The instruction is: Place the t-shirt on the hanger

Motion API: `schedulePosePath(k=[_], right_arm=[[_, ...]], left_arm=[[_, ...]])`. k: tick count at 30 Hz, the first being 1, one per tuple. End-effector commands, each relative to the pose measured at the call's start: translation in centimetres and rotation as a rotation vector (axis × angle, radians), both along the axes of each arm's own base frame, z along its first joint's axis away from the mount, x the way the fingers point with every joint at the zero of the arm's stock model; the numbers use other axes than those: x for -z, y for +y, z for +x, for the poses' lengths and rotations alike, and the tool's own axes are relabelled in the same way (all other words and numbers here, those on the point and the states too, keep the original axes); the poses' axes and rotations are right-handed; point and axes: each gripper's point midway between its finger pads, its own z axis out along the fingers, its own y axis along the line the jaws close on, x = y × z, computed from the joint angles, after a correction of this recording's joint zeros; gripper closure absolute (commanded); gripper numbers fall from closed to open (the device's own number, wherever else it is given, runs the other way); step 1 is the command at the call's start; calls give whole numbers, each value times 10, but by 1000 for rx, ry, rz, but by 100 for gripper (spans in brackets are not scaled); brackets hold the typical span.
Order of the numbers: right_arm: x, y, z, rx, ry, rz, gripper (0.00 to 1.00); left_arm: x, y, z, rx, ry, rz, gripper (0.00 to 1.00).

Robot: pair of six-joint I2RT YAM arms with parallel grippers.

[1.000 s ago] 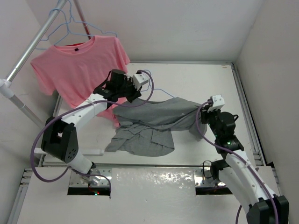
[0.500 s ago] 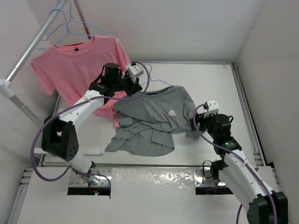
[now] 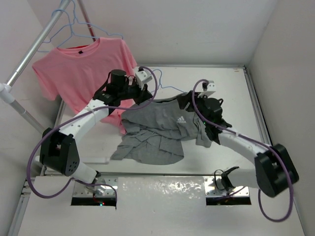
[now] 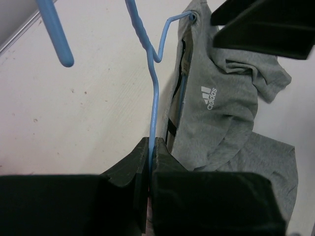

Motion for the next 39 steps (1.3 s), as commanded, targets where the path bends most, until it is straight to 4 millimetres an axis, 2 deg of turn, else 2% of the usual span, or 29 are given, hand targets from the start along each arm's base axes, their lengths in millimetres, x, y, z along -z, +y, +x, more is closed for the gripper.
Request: schedulePosePath(k=[1, 3, 10, 12, 15, 16, 17, 18, 20, 22, 26, 29, 33, 39], right_arm=[[-30, 5, 27, 77, -49, 197, 42], [-11, 12, 33, 80, 10, 179, 44], [8, 3, 47, 175, 64, 155, 50], [20, 3, 53, 197, 91, 134, 55], [37, -6, 55, 247, 132, 103, 77], [41, -9, 55, 262, 140, 95, 91], [46, -15, 54, 286, 146, 74, 98], [46, -18, 52, 298, 142, 63, 100], [47, -27, 49, 311, 133, 1, 100], [38, -33, 45, 309, 105, -92, 100], [14, -26, 39, 232, 31, -225, 100], [1, -25, 33, 208, -8, -257, 100], [-6, -25, 30, 198, -32, -254, 100], [-1, -3, 28, 94, -18, -209, 100]], left_arm=[[-32, -5, -1, -5, -98, -51, 100], [-34, -7, -2, 0, -107, -53, 100], [-32, -7, -5, 18, -119, -48, 100], [-32, -8, -7, 26, -118, -48, 100], [-27, -5, -8, 22, -122, -31, 100], [-25, -4, -8, 20, -121, -27, 100], [-25, -2, -7, 13, -132, -15, 100], [-22, 0, -6, 7, -133, -6, 100], [-15, 5, -1, -18, -142, 29, 100], [-7, 9, 4, -30, -154, 73, 100], [20, 14, 17, -55, -137, 154, 100], [31, 11, 20, -46, -118, 164, 100], [29, 7, 21, -43, -119, 149, 100], [14, 1, 22, -42, -137, 106, 100]])
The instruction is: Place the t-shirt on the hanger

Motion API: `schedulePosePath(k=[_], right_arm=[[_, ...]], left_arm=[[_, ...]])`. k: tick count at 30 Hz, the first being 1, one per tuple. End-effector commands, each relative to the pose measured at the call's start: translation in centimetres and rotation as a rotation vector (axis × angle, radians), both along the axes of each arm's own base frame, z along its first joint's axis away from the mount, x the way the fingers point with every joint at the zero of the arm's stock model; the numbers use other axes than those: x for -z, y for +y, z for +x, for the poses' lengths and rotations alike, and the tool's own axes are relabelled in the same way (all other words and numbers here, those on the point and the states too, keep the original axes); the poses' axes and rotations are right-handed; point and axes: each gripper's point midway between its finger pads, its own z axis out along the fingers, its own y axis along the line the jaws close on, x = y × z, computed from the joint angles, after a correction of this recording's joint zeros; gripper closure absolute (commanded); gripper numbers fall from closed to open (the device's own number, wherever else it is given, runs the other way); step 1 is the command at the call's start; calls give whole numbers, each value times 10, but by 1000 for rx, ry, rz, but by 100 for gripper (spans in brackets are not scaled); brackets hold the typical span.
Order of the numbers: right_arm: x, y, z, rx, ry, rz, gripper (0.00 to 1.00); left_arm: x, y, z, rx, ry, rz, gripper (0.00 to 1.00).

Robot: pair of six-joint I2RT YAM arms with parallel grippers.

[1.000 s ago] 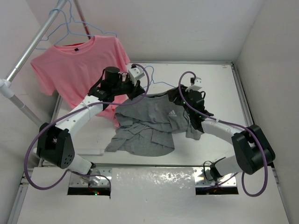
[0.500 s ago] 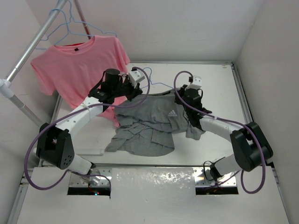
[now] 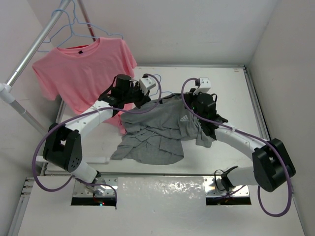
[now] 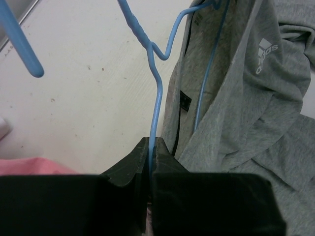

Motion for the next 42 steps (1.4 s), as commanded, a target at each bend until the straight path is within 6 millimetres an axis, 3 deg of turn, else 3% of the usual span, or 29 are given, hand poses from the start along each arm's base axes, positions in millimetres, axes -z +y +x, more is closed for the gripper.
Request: schedulePosePath(k=[1, 2, 3, 4, 5, 6, 8, 9, 10, 12, 14, 15, 16, 18, 20, 21, 22, 23, 25, 28, 33, 37, 42], right_arm=[[-16, 16, 4, -68, -33, 33, 100], [-13, 24, 3, -112, -21, 32, 97], [-11, 28, 1, -141, -12, 26, 85], [-9, 33, -1, -187, -5, -8, 58], [-8, 44, -8, -272, 0, -26, 48], [-10, 41, -15, -299, 2, -77, 36], [-21, 33, -23, -306, -27, -131, 26], [-46, 26, -30, -313, -107, -183, 21], [-51, 20, -36, -318, -107, -222, 16], [-73, 12, -45, -344, -161, -319, 18], [-77, 7, -51, -387, -133, -422, 27], [-67, 8, -59, -469, -103, -508, 30], [-73, 7, -58, -488, -110, -540, 34], [-72, -2, -55, -525, -110, -615, 34], [-74, 4, -63, -660, -112, -584, 29], [-76, -7, -60, -685, -109, -567, 23], [-78, 6, -74, -813, -107, -512, 21], [-72, 7, -82, -869, -74, -525, 20], [-82, 21, -97, -996, -94, -486, 20], [-71, 30, -109, -1086, -57, -435, 22], [-52, 39, -101, -1065, -46, -350, 35], [-50, 42, -106, -1104, -25, -346, 33], [-79, 1, -68, -745, -50, -482, 24]], left_arm=[[-38, -11, 7, 12, -93, -70, 100], [-44, -13, 7, 20, -103, -82, 100], [-48, -14, 5, 26, -105, -90, 100], [-55, -16, 3, 39, -115, -103, 100], [-58, -16, 1, 48, -120, -106, 100], [-63, -15, -2, 63, -131, -105, 100], [-68, -17, -11, 102, -140, -110, 100], [-68, -17, -15, 122, -143, -102, 100], [-74, -19, -24, 162, -155, -113, 100], [-79, -19, -36, 216, -179, -107, 100], [-86, -22, -50, 295, -195, -117, 100], [-87, -21, -57, 331, -209, -104, 100], [-93, -23, -63, 365, -219, -112, 100], [-97, -21, -72, 405, -220, -101, 100], [-105, -21, -80, 433, -222, -116, 100], [-107, -19, -84, 440, -225, -115, 100], [-112, -19, -87, 454, -230, -122, 100], [-116, -19, -91, 460, -232, -126, 100], [-125, -20, -96, 480, -236, -145, 100], [-132, -22, -100, 492, -224, -172, 100], [-134, -24, -102, 496, -211, -193, 100], [-134, -22, -96, 454, -217, -181, 100], [-116, -16, -89, 423, -236, -125, 100]])
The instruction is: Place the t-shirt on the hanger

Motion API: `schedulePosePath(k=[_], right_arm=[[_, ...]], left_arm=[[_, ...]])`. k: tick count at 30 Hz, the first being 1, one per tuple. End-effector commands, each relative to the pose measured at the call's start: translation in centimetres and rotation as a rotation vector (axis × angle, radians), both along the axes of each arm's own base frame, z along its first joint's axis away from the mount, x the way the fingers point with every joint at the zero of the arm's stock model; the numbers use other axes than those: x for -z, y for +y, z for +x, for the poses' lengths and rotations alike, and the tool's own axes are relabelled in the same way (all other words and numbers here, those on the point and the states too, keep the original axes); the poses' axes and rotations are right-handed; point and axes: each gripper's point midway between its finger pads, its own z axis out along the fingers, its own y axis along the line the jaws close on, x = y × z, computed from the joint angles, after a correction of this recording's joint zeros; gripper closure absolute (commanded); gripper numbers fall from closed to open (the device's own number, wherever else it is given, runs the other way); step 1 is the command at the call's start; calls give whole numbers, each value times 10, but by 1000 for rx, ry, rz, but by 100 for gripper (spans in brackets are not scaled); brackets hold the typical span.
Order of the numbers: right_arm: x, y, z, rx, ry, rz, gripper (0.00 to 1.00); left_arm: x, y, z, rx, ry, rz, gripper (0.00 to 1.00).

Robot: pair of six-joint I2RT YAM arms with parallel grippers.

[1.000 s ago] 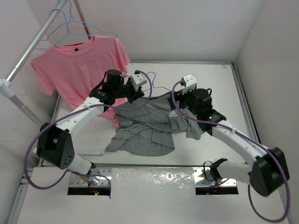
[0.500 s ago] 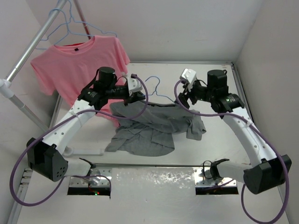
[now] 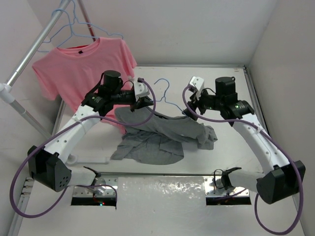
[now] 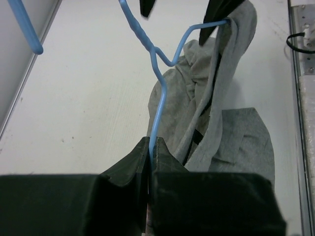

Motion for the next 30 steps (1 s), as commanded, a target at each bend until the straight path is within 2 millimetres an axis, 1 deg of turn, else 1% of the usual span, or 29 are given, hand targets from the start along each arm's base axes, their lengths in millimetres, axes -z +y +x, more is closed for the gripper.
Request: schedulePosePath(k=[1, 2, 4, 5, 8, 9, 10, 11, 12, 13, 14, 15, 17, 18, 19, 20, 21, 22, 23, 24, 26, 27, 28, 30], right_arm=[[-51, -22, 26, 215, -178, 15, 22], [-60, -33, 29, 285, -210, 8, 21], [-66, -35, 27, 313, -218, 33, 20], [-73, -33, 22, 301, -231, 55, 20], [-72, -22, 12, 245, -221, 110, 16], [-73, -11, 3, 173, -208, 146, 15], [-64, -6, -2, 136, -182, 154, 14], [-55, 5, -9, 65, -139, 177, 14], [-49, 8, -10, 42, -121, 180, 13], [-37, 10, -9, 37, -92, 174, 13], [-31, 10, -7, 39, -79, 173, 13], [-20, 13, -1, 36, -59, 168, 13], [-12, 16, 3, 30, -34, 168, 14], [-9, 20, 2, 1, -14, 175, 17], [-2, 24, 4, -13, 16, 173, 19], [2, 26, 4, -20, 42, 175, 29], [3, 28, 5, -30, 54, 180, 34], [8, 32, 2, -50, 82, 187, 41], [9, 34, 1, -56, 93, 196, 49], [10, 36, 0, -62, 85, 203, 65], [6, 38, -3, -66, 74, 223, 82], [4, 38, -3, -68, 55, 232, 97], [-1, 38, -5, -68, 34, 240, 100], [-5, 38, -7, -64, 5, 245, 100]], left_arm=[[-16, 4, 5, -21, -102, -13, 100], [-15, 5, 7, -34, -109, -9, 100], [-15, 6, 10, -45, -121, -9, 100], [-16, 6, 11, -49, -127, -9, 100], [-16, 6, 13, -54, -133, -6, 100], [-16, 6, 13, -55, -133, -5, 100], [-17, 7, 13, -55, -134, -7, 100], [-16, 6, 12, -52, -131, -5, 100], [-17, 6, 11, -50, -134, -7, 100], [-18, 6, 11, -50, -133, -9, 100], [-18, 6, 11, -50, -131, -8, 100], [-19, 7, 10, -51, -133, -11, 100], [-20, 7, 9, -50, -132, -12, 100], [-21, 8, 8, -51, -133, -12, 100], [-21, 7, 7, -46, -134, -15, 100], [-21, 7, 7, -46, -132, -16, 100], [-22, 7, 6, -45, -132, -18, 100], [-22, 7, 5, -39, -129, -22, 100], [-22, 6, 6, -40, -127, -23, 100], [-22, 6, 6, -38, -126, -25, 100], [-20, 5, 7, -39, -117, -23, 100], [-18, 5, 8, -41, -115, -20, 100], [-16, 5, 8, -42, -112, -17, 100], [-11, 7, 8, -48, -107, -8, 100]])
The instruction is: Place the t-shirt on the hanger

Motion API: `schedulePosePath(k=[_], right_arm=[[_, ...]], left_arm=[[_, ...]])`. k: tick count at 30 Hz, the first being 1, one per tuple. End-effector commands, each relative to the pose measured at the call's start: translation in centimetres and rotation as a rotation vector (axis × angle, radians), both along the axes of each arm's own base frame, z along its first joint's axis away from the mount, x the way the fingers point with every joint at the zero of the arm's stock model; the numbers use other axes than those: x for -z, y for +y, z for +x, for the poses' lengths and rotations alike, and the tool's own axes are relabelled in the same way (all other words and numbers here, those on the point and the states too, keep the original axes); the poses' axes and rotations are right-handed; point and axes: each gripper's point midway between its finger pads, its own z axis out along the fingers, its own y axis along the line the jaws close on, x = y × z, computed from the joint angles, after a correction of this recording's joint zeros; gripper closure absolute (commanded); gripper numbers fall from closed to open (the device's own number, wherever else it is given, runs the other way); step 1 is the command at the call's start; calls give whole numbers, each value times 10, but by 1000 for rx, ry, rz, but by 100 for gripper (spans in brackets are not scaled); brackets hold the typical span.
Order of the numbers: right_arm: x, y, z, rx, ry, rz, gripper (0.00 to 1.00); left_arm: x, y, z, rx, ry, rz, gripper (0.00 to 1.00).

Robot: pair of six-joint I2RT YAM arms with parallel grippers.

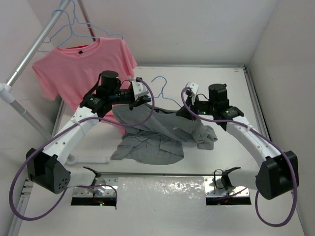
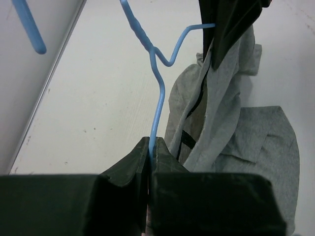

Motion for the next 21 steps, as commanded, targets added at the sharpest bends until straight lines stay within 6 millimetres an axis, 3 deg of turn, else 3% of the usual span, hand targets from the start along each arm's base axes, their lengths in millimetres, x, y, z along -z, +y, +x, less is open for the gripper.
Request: schedulePosePath(k=[1, 3, 5, 6, 7, 9, 10, 13, 16, 17, 20, 21], right_arm=[[-39, 5, 3, -1, -145, 66, 100], [-42, 7, 0, -7, -163, 45, 100], [-45, 10, -3, -16, -166, 32, 100], [-46, 11, -3, -17, -166, 32, 100], [-48, 12, -3, -21, -168, 35, 100], [-47, 12, -3, -20, -173, 32, 100], [-47, 11, -2, -11, -175, 28, 100], [-45, 8, 3, 23, -178, 14, 100], [-44, 5, 12, 71, -174, 9, 100], [-46, 5, 14, 77, -175, 13, 100], [-48, 10, 16, 81, -176, 19, 100], [-48, 15, 16, 79, -185, 12, 100]], left_arm=[[-10, -3, -7, 31, -35, -27, 100], [-6, 0, -6, 11, -30, -13, 100], [-8, 3, -3, -27, -18, -16, 89], [-8, 6, 2, -67, -16, -11, 82], [-11, 8, 3, -95, 6, -21, 65], [-18, 15, 8, -160, 8, -15, 50], [-23, 18, 7, -199, 34, -25, 27], [-26, 40, 18, -380, 64, -3, 10], [-39, 72, 27, -563, 21, 41, 6], [-39, 89, 31, -650, -2, 79, 0], [-27, 121, 22, -720, -30, 220, 0], [-3, 130, 8, -679, -15, 327, 1]])
